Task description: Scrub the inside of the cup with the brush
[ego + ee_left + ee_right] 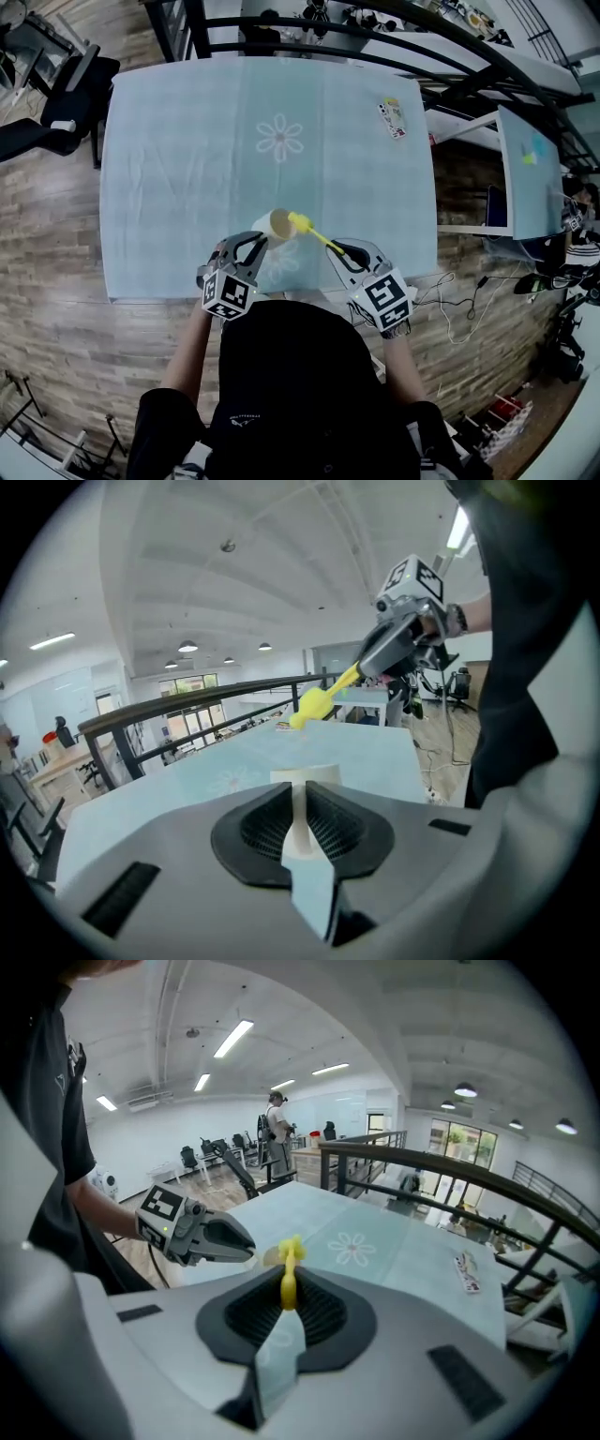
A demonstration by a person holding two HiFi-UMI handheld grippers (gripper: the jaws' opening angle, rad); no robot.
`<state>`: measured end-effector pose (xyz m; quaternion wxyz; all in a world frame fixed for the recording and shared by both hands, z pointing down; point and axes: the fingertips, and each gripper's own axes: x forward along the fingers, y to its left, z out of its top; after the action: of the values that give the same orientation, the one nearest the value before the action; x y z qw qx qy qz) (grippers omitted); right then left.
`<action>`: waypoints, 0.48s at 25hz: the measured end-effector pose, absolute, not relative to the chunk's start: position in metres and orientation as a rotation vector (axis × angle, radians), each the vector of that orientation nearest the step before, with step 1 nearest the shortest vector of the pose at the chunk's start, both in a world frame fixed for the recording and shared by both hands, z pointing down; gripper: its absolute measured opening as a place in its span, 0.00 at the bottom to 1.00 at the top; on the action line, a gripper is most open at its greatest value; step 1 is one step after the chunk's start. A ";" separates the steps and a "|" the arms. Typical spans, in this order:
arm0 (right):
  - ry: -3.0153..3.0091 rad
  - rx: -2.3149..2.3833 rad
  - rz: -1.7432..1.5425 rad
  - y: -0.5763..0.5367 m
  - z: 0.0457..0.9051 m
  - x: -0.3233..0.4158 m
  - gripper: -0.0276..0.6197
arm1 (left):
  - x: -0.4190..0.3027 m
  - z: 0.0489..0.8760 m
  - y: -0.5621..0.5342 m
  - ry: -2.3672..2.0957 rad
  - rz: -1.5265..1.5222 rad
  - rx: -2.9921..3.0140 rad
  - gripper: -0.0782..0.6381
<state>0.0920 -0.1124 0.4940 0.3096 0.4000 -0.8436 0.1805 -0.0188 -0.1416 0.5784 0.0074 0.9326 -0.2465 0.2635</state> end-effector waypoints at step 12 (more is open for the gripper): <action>-2.172 1.278 0.458 -0.114 0.485 0.080 0.10 | -0.038 0.612 -0.216 -1.050 0.672 2.708 0.18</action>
<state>0.0802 -0.1141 0.4854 0.2861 0.4780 -0.8126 0.1712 -0.0376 -0.2161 0.6122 0.0800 0.9054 -0.3511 0.2247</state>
